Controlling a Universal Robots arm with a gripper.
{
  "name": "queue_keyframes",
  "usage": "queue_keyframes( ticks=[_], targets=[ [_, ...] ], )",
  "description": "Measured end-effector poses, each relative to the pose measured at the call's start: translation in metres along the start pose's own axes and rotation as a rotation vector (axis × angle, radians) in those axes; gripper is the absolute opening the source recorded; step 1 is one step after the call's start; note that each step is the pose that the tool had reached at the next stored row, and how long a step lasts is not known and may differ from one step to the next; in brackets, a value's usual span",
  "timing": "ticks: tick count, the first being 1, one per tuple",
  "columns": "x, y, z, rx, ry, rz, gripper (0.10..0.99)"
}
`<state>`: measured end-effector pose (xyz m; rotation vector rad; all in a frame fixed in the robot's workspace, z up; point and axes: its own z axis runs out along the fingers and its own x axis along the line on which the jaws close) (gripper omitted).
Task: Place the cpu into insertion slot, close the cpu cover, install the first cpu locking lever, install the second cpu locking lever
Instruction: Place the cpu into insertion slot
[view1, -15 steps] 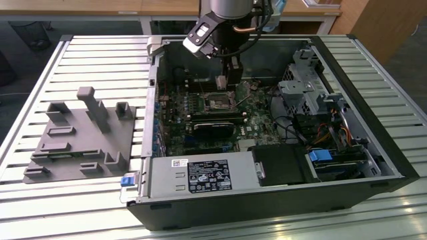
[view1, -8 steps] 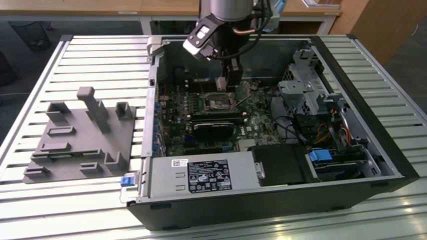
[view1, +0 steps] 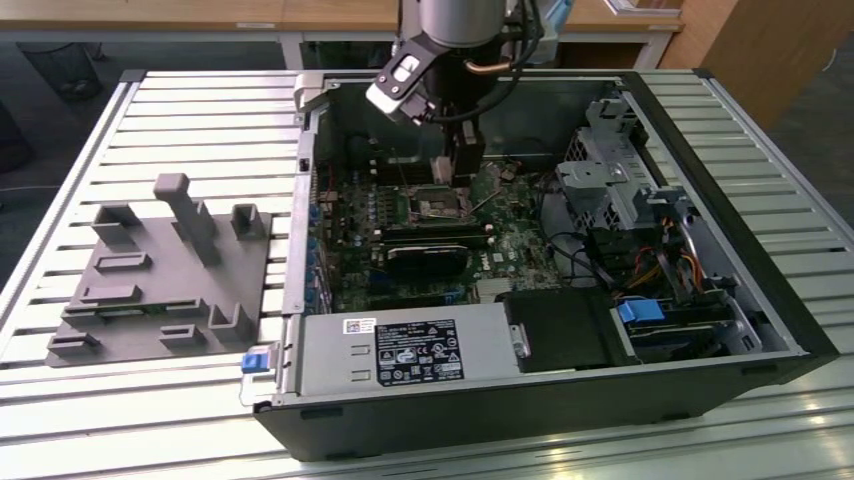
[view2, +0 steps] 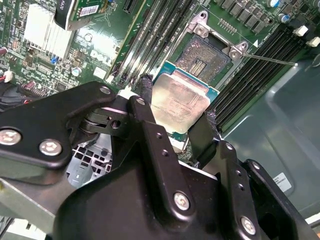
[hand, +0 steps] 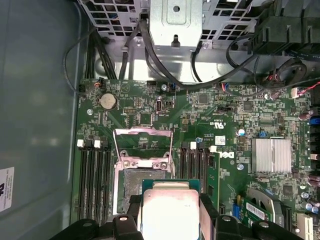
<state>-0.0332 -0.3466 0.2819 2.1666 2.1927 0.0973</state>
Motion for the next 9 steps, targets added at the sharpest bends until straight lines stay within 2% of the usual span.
queue_keyframes(
  ticks=[4,9],
  targets=[
    [0.0001,-0.0002,0.0026,0.000,-0.0001,0.000,0.541],
    [0.0039,-0.0010,0.0098,0.000,0.0002,-0.004,0.541]
  ],
)
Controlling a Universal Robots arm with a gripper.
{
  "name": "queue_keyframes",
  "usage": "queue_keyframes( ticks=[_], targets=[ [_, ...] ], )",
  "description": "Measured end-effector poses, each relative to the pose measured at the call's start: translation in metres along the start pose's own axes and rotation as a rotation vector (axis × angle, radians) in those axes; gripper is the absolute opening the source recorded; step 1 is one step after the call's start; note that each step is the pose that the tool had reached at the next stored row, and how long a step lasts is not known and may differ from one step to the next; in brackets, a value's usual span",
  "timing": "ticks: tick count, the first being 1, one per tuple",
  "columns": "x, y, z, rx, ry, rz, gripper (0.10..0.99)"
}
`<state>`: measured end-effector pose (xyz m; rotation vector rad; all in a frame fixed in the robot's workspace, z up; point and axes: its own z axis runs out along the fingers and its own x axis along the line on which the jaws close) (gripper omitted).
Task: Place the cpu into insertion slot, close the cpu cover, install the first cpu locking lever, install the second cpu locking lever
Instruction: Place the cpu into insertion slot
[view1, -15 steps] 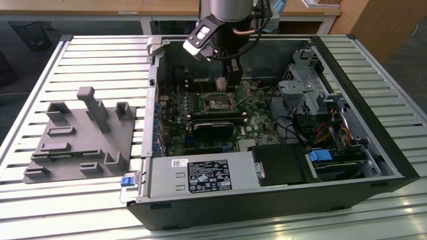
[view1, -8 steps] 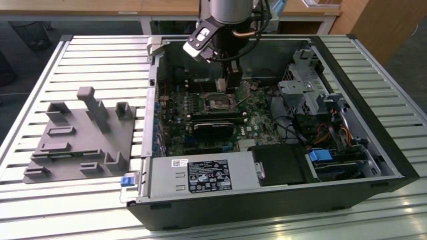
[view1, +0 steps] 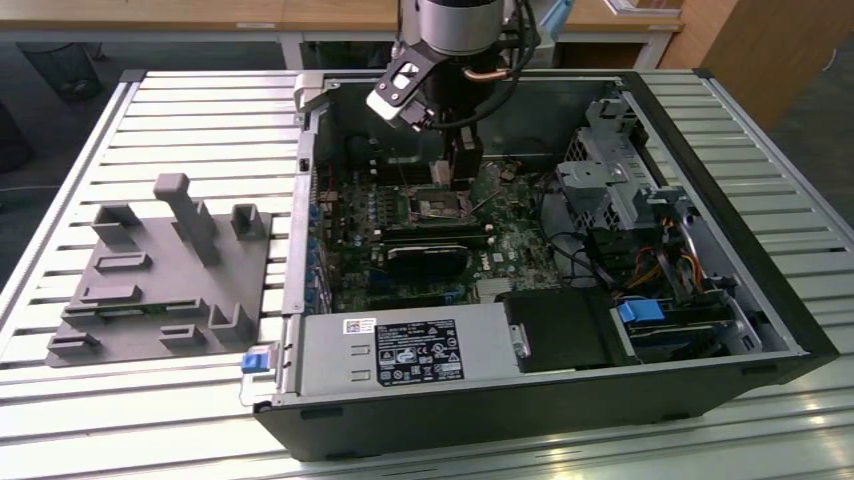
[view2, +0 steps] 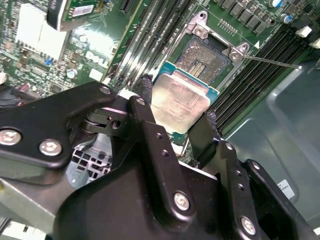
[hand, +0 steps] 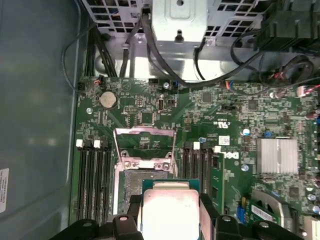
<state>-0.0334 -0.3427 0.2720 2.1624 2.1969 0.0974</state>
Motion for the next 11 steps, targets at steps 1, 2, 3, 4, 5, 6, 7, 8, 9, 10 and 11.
queue_keyframes(
  ticks=[1,2,3,4,5,6,7,8,9,10,11],
  targets=[
    [0.0011,-0.0002,0.0018,0.000,0.0003,-0.002,0.541],
    [0.0019,-0.0004,0.0037,0.000,0.0006,-0.004,0.541],
    [0.0024,-0.0005,0.0053,0.000,0.0004,-0.004,0.541],
    [0.0026,-0.0006,0.0067,0.000,0.0004,-0.004,0.541],
    [0.0027,-0.0006,0.0076,0.000,0.0004,-0.004,0.541],
    [0.0029,-0.0007,0.0082,0.000,0.0003,-0.004,0.541],
    [0.0031,-0.0008,0.0097,0.000,0.0004,-0.004,0.541],
    [0.0032,-0.0009,0.0103,0.000,0.0004,-0.004,0.541],
    [0.0033,-0.0010,0.0108,0.000,0.0004,-0.004,0.541],
    [0.0034,-0.0010,0.0114,0.000,0.0003,-0.004,0.541],
    [0.0035,-0.0011,0.0120,0.000,0.0004,-0.004,0.541]
  ],
)
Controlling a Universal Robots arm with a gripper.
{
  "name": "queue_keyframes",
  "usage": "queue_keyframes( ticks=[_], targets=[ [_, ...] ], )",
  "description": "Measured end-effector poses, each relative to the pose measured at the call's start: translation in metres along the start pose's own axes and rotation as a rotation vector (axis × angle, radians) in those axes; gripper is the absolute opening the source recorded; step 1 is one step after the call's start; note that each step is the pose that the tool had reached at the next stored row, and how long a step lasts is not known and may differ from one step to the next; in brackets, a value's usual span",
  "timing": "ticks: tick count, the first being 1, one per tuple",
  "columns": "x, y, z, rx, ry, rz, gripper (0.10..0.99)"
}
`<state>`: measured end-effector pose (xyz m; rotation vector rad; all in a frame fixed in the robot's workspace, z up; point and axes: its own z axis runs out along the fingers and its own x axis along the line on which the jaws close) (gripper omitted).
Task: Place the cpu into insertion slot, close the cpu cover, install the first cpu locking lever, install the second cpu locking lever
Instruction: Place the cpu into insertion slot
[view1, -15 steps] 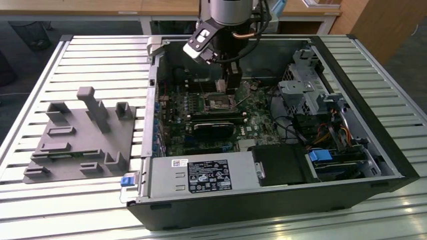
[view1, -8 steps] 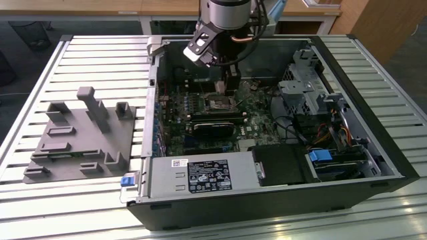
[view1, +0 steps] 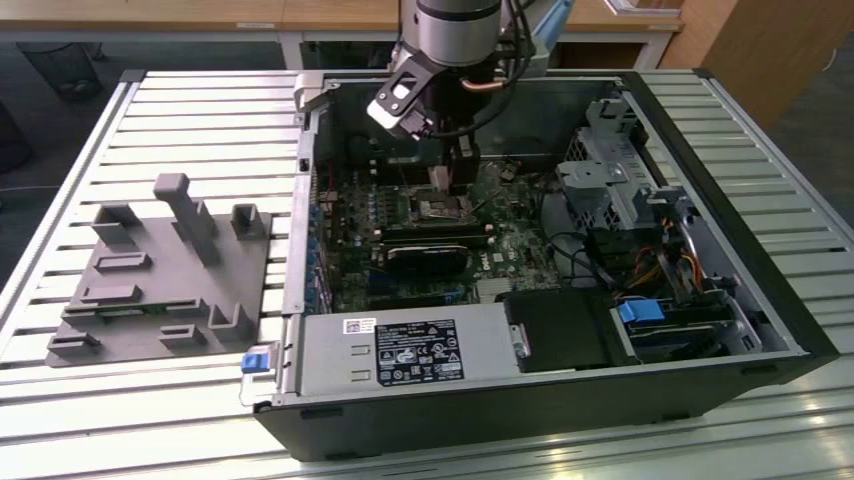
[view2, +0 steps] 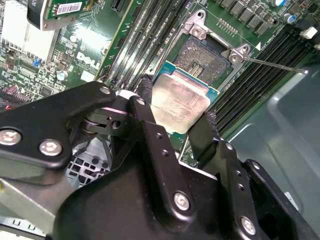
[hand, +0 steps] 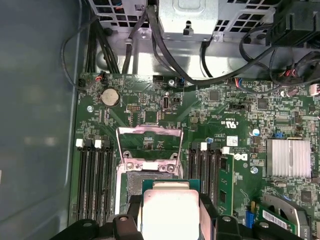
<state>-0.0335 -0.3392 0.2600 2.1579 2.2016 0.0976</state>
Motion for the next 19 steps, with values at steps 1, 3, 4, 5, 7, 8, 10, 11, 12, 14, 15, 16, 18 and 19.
queue_keyframes(
  ticks=[1,3,4,5,7,8,10,11,12,14,15,16,18,19],
  targets=[
    [0.0001,-0.0001,0.0005,0.000,0.0000,0.000,0.541],
    [0.0002,-0.0001,0.0016,0.000,-0.0001,0.000,0.541],
    [0.0003,-0.0002,0.0022,0.000,-0.0001,0.000,0.541],
    [0.0003,-0.0002,0.0028,0.000,-0.0001,0.000,0.541],
    [0.0004,-0.0003,0.0038,0.000,-0.0001,0.000,0.541],
    [0.0005,-0.0004,0.0043,0.000,-0.0001,0.000,0.541],
    [0.0007,-0.0006,0.0053,0.000,0.0000,0.000,0.541],
    [0.0011,-0.0007,0.0059,0.000,-0.0001,0.000,0.541],
    [0.0016,-0.0007,0.0067,0.000,-0.0001,0.000,0.541],
    [0.0021,-0.0008,0.0079,0.000,-0.0002,0.000,0.541],
    [0.0022,-0.0008,0.0083,0.000,-0.0003,0.000,0.541],
    [0.0023,-0.0008,0.0087,0.000,-0.0002,0.000,0.541],
    [0.0024,-0.0009,0.0092,0.000,-0.0003,0.000,0.541],
    [0.0024,-0.0009,0.0093,0.000,-0.0004,0.000,0.541]
  ],
)
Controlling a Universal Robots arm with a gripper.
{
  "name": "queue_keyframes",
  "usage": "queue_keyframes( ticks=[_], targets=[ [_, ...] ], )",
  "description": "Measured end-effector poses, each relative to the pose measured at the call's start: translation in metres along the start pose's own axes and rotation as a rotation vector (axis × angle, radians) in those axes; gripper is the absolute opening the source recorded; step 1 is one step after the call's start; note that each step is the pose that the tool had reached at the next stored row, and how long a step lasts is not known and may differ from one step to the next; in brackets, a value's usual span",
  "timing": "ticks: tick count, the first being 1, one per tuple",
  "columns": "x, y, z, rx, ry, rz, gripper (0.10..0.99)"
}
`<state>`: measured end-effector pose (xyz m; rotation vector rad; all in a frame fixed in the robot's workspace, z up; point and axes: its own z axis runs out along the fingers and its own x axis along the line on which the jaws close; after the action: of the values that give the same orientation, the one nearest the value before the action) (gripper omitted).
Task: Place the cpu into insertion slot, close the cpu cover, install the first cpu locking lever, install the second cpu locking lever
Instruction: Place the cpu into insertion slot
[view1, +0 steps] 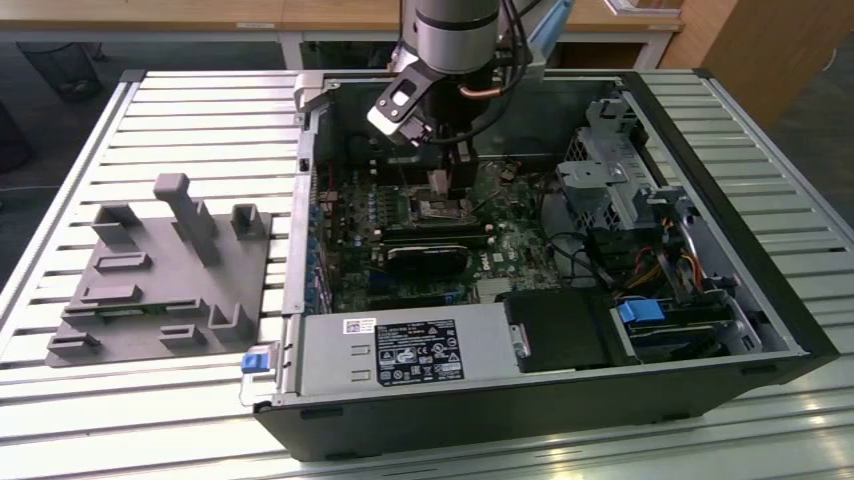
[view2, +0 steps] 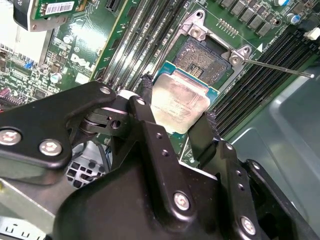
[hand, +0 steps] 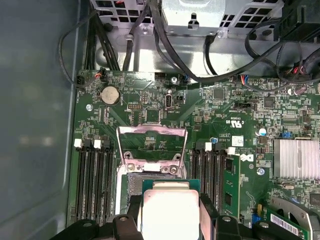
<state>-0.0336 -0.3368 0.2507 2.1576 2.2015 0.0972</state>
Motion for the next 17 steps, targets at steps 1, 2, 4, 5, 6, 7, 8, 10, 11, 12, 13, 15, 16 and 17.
queue_keyframes(
  ticks=[1,2,4,5,6,7,8,10,11,12,13,15,16,17],
  targets=[
    [0.0000,0.0000,0.0002,0.000,0.0000,0.000,0.541],
    [0.0000,0.0000,0.0005,0.000,0.0002,0.000,0.541],
    [0.0000,-0.0001,0.0009,0.000,0.0002,0.000,0.541],
    [0.0000,-0.0001,0.0011,0.000,0.0002,0.000,0.541],
    [0.0000,-0.0001,0.0013,0.000,0.0002,0.000,0.541],
    [0.0000,-0.0001,0.0015,0.000,0.0002,0.000,0.541],
    [0.0000,-0.0001,0.0017,0.000,0.0001,0.000,0.541],
    [0.0000,-0.0002,0.0021,0.000,0.0001,0.000,0.541],
    [0.0000,-0.0002,0.0023,0.000,0.0002,0.000,0.541],
    [0.0000,-0.0002,0.0024,0.000,0.0001,0.000,0.541],
    [0.0000,-0.0002,0.0026,0.000,0.0002,0.000,0.541],
    [0.0000,-0.0003,0.0031,0.000,0.0003,0.000,0.541],
    [0.0000,-0.0003,0.0034,0.000,0.0002,0.000,0.541],
    [0.0000,-0.0003,0.0037,0.000,0.0003,0.000,0.541]
  ],
)
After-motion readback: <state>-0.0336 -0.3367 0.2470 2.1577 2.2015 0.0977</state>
